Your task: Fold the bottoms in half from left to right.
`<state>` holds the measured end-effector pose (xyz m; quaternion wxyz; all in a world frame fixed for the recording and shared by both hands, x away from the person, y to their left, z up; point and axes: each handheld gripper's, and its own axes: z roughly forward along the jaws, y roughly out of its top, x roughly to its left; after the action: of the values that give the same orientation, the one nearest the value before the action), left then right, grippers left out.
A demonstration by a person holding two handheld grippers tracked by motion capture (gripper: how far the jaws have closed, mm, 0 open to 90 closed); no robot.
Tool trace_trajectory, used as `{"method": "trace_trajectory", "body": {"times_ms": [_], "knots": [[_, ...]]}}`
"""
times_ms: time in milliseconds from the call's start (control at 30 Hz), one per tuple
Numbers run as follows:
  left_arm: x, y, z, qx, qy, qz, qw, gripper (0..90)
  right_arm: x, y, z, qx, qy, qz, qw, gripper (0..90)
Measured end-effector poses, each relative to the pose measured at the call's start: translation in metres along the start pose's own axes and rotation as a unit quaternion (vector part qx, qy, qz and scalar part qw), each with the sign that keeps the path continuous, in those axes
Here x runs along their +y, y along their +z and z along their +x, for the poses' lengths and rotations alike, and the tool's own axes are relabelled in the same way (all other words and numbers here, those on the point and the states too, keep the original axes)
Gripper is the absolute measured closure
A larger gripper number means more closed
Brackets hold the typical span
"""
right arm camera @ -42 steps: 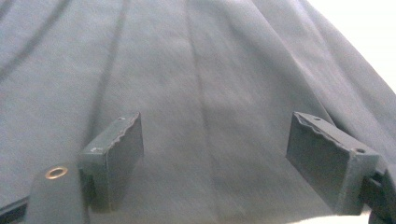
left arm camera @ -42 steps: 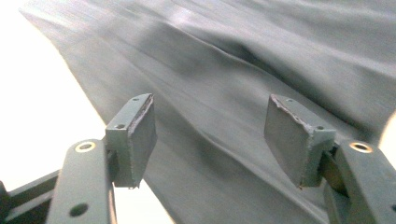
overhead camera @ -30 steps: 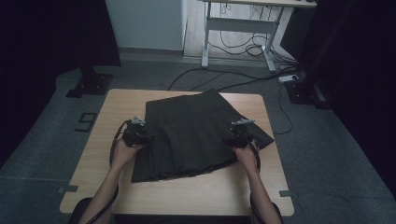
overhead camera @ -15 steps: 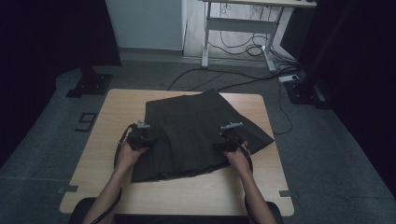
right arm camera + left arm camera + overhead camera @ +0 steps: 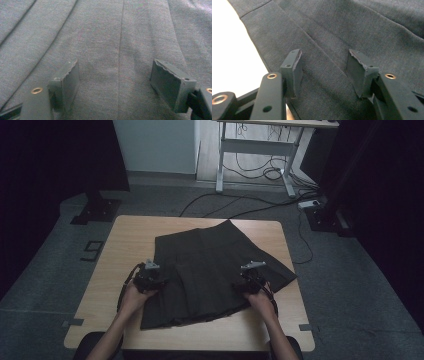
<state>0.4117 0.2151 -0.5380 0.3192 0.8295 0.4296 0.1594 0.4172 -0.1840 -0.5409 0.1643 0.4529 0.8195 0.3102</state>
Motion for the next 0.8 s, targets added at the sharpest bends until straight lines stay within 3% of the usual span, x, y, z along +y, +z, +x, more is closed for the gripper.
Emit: {"method": "trace_trajectory", "body": {"times_ms": [300,567,600,667,700,733,767,800], "knots": [[-0.022,-0.02,-0.026,-0.019,0.012,0.003,0.9997,45.6,-0.023,-0.019,0.009,0.007,-0.006,-0.003,1.0,23.6],[-0.034,-0.028,-0.034,-0.033,0.017,-0.003,0.9993,44.4,-0.04,-0.032,0.017,0.009,-0.006,-0.01,0.9999,23.6],[-0.033,-0.028,-0.032,-0.04,0.017,-0.001,0.999,43.0,-0.041,-0.032,0.017,0.007,-0.005,-0.011,0.9999,23.6],[-0.03,-0.027,-0.03,-0.051,0.018,0.008,0.9985,31.3,-0.041,-0.032,0.018,0.007,-0.003,-0.013,0.9999,23.5],[-0.026,-0.027,-0.026,-0.037,0.014,0.016,0.9991,26.8,-0.041,-0.032,0.018,0.005,-0.002,-0.014,0.9999,23.5],[-0.026,-0.027,-0.026,-0.037,0.014,0.016,0.9991,23.5,-0.042,-0.032,0.018,0.005,-0.002,-0.016,0.9999,23.5],[-0.02,-0.029,-0.02,-0.023,0.006,0.008,0.9997,20.4,-0.042,-0.032,0.018,0.005,-0.002,-0.019,0.9998,23.5],[-0.02,-0.029,-0.02,-0.023,0.006,0.008,0.9997,17.1,-0.042,-0.032,0.018,0.005,-0.002,-0.019,0.9998,23.5]]}}
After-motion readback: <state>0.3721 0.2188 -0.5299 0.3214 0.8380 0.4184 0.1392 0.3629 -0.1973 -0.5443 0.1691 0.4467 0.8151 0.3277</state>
